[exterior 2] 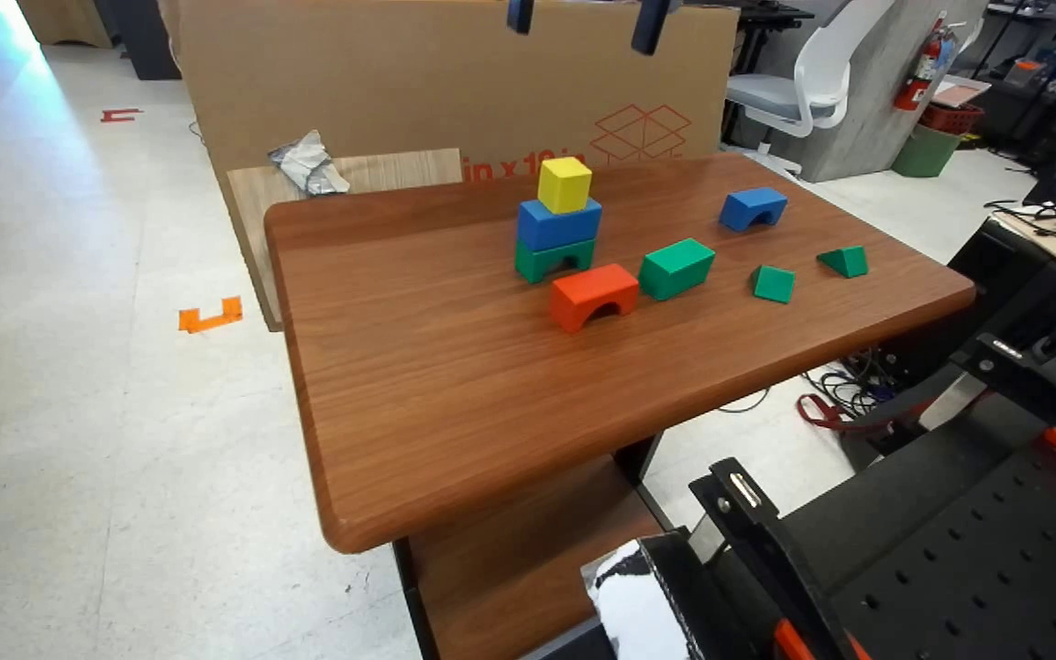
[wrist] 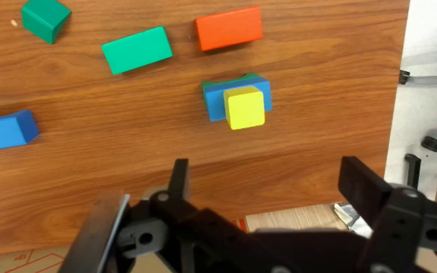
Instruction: Move the yellow block to the blue block to the left
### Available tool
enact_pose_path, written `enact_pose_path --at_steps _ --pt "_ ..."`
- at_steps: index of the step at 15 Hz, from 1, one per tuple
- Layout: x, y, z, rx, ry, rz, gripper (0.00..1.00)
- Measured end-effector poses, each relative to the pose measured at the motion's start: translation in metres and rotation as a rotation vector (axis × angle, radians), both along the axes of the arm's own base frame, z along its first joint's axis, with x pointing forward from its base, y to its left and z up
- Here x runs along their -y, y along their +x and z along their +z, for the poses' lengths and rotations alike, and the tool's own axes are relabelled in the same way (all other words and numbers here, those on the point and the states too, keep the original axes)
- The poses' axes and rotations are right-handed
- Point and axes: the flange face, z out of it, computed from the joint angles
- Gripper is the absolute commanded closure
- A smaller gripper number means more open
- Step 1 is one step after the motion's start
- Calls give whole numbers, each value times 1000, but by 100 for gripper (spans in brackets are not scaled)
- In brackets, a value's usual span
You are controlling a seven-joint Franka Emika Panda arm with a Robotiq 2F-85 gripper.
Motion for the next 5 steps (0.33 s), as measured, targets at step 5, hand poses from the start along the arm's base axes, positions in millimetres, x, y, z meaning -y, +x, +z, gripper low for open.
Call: enact_pose_path --at_steps 5 --pt "7 -9 13 10 -1 -11 0"
